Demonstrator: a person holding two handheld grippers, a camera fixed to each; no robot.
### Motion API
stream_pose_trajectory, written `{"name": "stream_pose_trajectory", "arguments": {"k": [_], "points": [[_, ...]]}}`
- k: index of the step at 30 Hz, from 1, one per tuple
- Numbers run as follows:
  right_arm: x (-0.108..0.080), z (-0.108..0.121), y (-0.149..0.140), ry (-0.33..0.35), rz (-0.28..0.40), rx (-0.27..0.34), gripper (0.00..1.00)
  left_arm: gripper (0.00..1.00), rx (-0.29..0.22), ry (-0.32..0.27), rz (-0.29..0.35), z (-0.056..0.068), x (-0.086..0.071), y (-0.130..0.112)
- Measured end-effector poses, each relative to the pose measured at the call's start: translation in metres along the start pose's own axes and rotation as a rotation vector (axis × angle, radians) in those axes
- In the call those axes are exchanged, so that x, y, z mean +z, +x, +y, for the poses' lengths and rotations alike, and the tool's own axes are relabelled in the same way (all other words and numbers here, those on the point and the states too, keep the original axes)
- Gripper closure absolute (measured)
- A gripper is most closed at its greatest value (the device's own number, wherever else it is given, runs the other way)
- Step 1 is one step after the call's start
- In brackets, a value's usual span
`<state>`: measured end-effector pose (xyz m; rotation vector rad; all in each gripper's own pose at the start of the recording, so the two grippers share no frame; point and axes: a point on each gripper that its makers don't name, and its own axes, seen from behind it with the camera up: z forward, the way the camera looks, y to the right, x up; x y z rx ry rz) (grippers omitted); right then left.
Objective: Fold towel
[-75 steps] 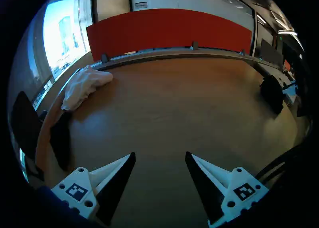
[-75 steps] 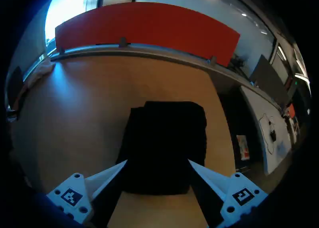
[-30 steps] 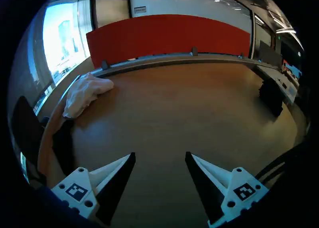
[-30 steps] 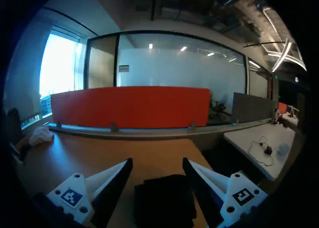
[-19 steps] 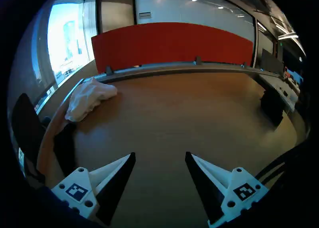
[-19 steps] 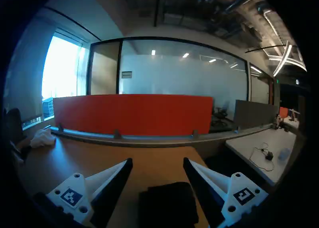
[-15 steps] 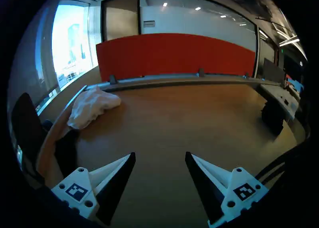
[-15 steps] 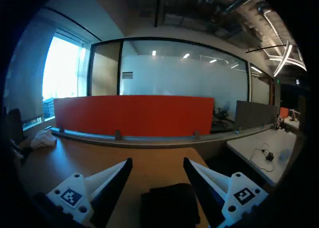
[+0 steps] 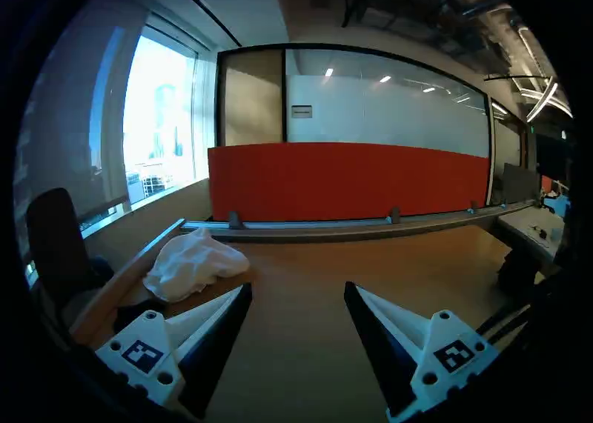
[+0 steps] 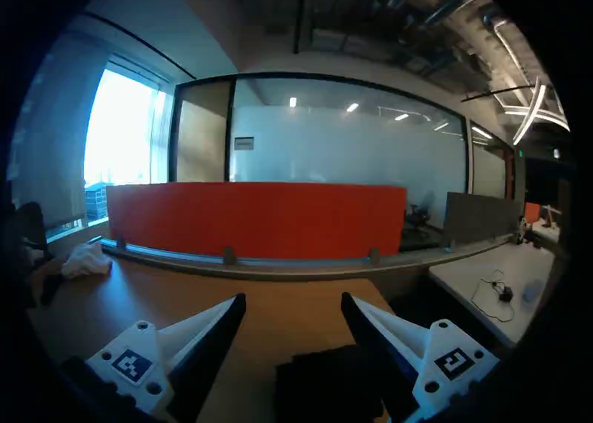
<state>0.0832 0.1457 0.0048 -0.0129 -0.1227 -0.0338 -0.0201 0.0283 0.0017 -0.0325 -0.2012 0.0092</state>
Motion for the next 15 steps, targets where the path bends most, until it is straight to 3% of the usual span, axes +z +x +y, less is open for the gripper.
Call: {"name": "stream_pose_trajectory", "arguments": {"k": [6, 15], "points": [[-0.001, -0.016, 0.011, 0.006, 0.027, 0.009, 0.01, 0.08, -0.011, -0.003, 0.025, -0.001, 0.001, 0.009], [0.000, -0.069, 0.031, 0.039, 0.066, 0.015, 0.01, 0.08, -0.024, -0.013, 0.056, -0.001, 0.003, 0.022]]}}
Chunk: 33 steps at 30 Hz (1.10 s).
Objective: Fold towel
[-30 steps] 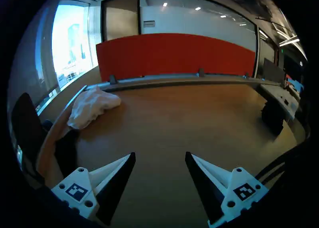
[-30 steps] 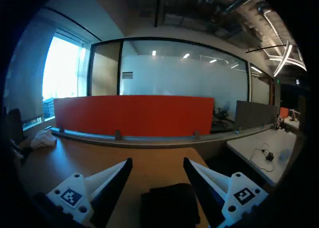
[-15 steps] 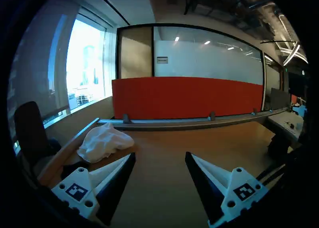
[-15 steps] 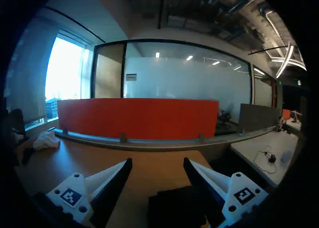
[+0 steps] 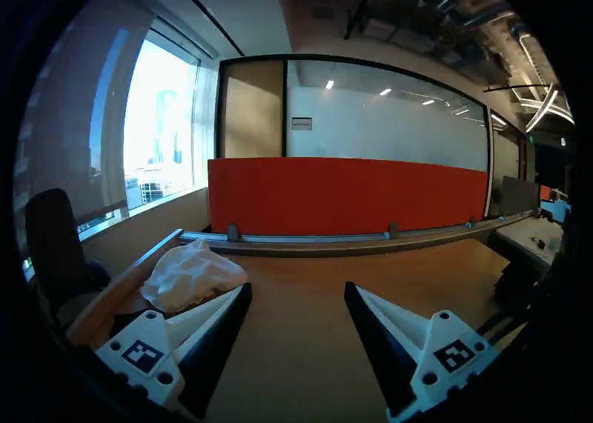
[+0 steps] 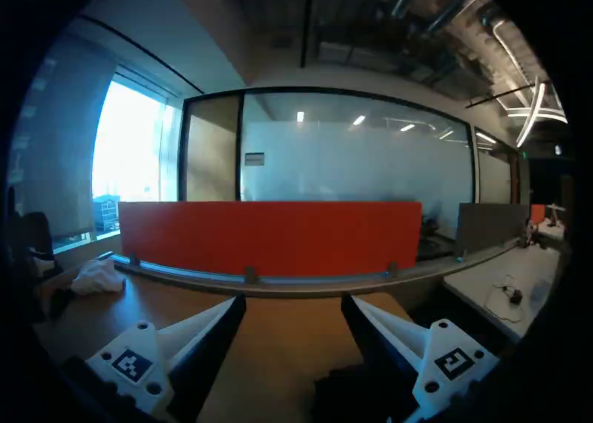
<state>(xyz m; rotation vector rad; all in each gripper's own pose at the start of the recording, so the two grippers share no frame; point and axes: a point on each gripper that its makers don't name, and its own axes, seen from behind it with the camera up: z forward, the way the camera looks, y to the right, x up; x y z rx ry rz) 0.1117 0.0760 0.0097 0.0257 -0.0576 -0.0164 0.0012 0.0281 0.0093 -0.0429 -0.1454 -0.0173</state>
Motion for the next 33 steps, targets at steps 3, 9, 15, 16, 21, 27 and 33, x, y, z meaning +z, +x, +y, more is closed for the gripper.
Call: {"name": "stream_pose_trajectory", "arguments": {"k": [3, 9, 15, 16, 21, 27, 33], "points": [[0.004, -0.020, 0.002, 0.012, 0.001, -0.004, 0.01, 0.08, -0.004, -0.001, 0.010, -0.001, 0.001, 0.005], [0.011, -0.054, 0.004, 0.029, -0.005, -0.016, 0.01, 0.08, -0.012, 0.004, 0.027, -0.007, -0.001, 0.011], [0.015, -0.081, 0.008, 0.026, -0.006, -0.018, 0.01, 0.08, -0.024, 0.013, 0.050, -0.014, -0.004, 0.019], [0.015, -0.085, 0.008, 0.027, -0.006, -0.022, 0.01, 0.08, -0.024, 0.013, 0.053, -0.015, -0.004, 0.021], [0.018, -0.098, 0.007, 0.029, -0.012, -0.032, 0.00, 0.08, -0.019, 0.009, 0.063, -0.016, -0.005, 0.025], [0.018, -0.103, 0.014, 0.026, -0.007, -0.022, 0.00, 0.08, -0.022, 0.022, 0.066, -0.021, -0.005, 0.028], [0.017, -0.110, 0.013, 0.026, -0.015, -0.020, 0.00, 0.08, -0.021, 0.029, 0.062, -0.021, -0.003, 0.021]]}}
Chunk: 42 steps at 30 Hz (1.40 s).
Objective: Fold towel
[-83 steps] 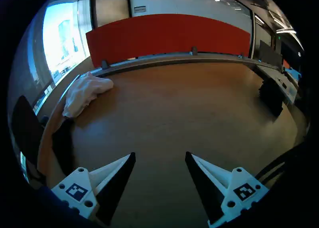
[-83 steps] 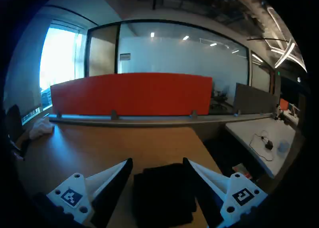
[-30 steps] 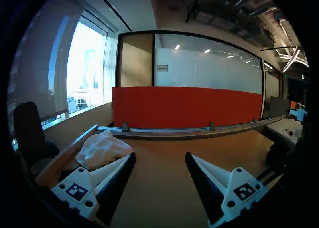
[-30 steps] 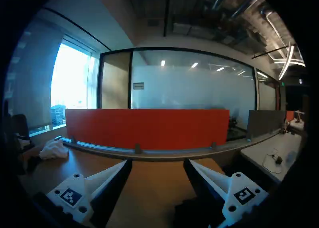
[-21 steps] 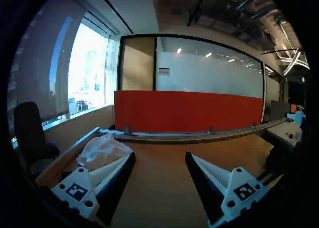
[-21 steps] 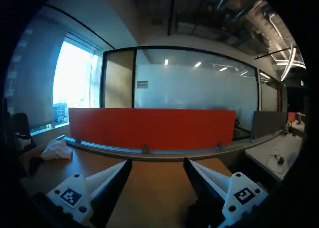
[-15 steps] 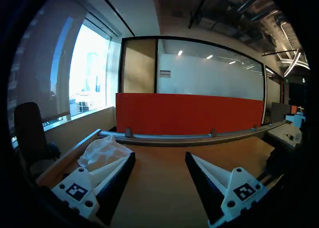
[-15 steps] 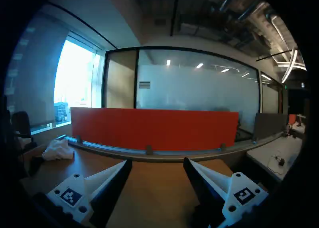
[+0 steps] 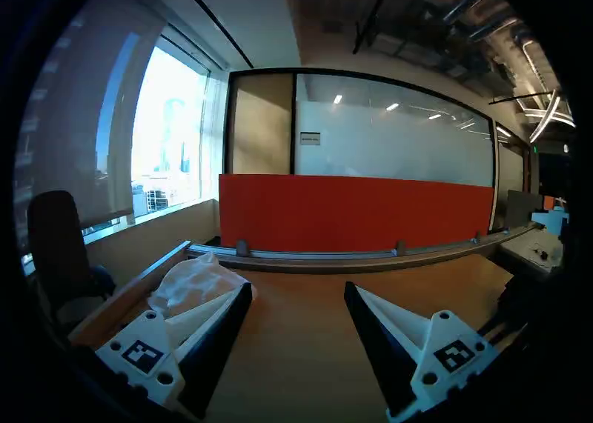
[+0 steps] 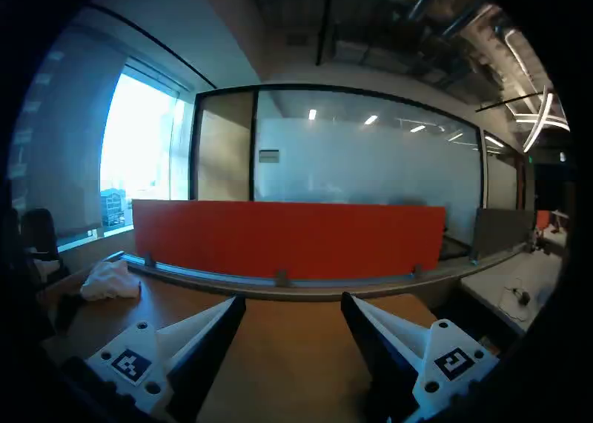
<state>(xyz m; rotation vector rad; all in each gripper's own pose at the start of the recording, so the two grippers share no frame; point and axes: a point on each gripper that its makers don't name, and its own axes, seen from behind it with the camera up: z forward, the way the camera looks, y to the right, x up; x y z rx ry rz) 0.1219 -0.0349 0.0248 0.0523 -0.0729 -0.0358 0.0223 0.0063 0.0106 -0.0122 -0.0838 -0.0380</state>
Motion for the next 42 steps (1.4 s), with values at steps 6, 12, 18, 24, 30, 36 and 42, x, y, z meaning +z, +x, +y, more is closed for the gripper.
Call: {"name": "stream_pose_trajectory", "arguments": {"k": [6, 12, 18, 24, 30, 36, 42], "points": [[0.001, -0.011, 0.002, 0.013, 0.014, 0.009, 0.00, 0.08, 0.014, 0.002, 0.012, -0.001, 0.003, -0.002], [0.001, -0.021, -0.002, 0.031, 0.010, 0.030, 0.00, 0.08, 0.033, -0.009, 0.024, 0.000, 0.003, -0.011], [-0.001, -0.029, -0.009, 0.037, 0.010, 0.030, 0.00, 0.08, 0.036, 0.002, 0.045, -0.003, 0.004, -0.032], [-0.004, -0.037, -0.012, 0.047, 0.018, 0.056, 0.00, 0.08, 0.033, 0.006, 0.078, -0.005, 0.003, -0.057], [-0.004, -0.038, -0.027, 0.041, 0.014, 0.070, 0.00, 0.08, 0.039, 0.016, 0.094, -0.008, 0.002, -0.086], [-0.003, -0.041, -0.042, 0.043, 0.025, 0.075, 0.01, 0.08, 0.019, 0.009, 0.120, -0.009, 0.004, -0.109], [0.001, -0.042, -0.065, 0.046, 0.019, 0.063, 0.01, 0.08, 0.025, 0.013, 0.131, -0.009, 0.009, -0.131]]}}
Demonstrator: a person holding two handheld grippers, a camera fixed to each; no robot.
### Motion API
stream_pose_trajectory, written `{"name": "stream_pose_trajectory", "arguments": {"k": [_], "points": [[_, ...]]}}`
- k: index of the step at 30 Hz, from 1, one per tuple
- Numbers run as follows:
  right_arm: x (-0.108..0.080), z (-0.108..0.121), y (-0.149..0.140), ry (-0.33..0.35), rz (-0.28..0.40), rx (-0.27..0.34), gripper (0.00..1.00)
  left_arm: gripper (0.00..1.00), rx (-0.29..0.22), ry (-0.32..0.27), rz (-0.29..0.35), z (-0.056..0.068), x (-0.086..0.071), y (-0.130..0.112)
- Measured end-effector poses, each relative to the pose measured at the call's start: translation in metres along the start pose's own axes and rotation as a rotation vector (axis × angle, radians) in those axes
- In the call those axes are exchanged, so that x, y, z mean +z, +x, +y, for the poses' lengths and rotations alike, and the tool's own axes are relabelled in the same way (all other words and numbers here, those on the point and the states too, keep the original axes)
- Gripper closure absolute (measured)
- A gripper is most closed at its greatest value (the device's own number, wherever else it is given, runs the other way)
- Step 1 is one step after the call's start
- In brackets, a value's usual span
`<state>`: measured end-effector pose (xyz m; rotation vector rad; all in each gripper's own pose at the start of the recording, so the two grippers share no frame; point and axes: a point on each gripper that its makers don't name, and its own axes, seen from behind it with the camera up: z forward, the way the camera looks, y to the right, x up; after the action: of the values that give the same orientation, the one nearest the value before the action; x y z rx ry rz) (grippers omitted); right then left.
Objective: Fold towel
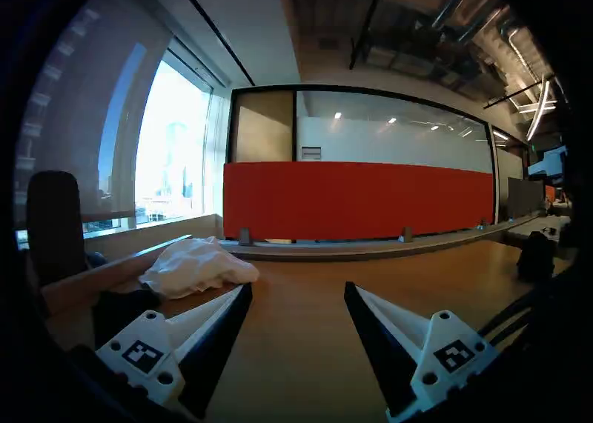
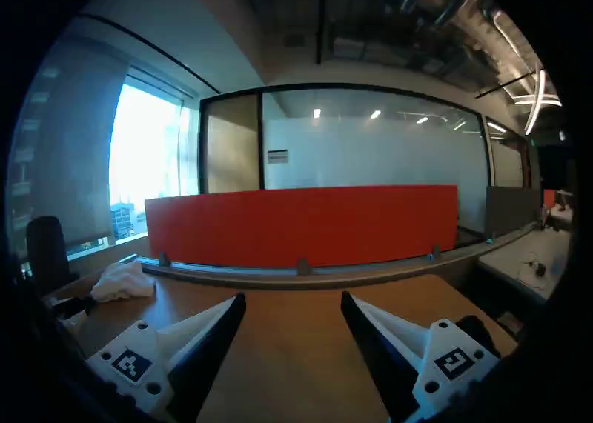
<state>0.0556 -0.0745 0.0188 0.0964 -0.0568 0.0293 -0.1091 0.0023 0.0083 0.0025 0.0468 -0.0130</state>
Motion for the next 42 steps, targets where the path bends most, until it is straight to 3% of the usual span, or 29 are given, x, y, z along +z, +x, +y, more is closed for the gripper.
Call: {"name": "stream_pose_trajectory", "arguments": {"k": [6, 21, 42], "points": [[0.004, 0.001, -0.011, 0.009, 0.000, -0.003, 0.01, 0.08, 0.024, -0.006, 0.017, 0.003, 0.000, -0.009], [0.007, 0.003, -0.024, 0.011, -0.005, -0.007, 0.01, 0.08, 0.024, -0.001, 0.017, -0.001, 0.001, -0.026], [0.003, -0.001, -0.009, 0.010, 0.005, -0.009, 0.01, 0.08, 0.009, -0.011, -0.006, -0.002, 0.005, -0.033]]}}
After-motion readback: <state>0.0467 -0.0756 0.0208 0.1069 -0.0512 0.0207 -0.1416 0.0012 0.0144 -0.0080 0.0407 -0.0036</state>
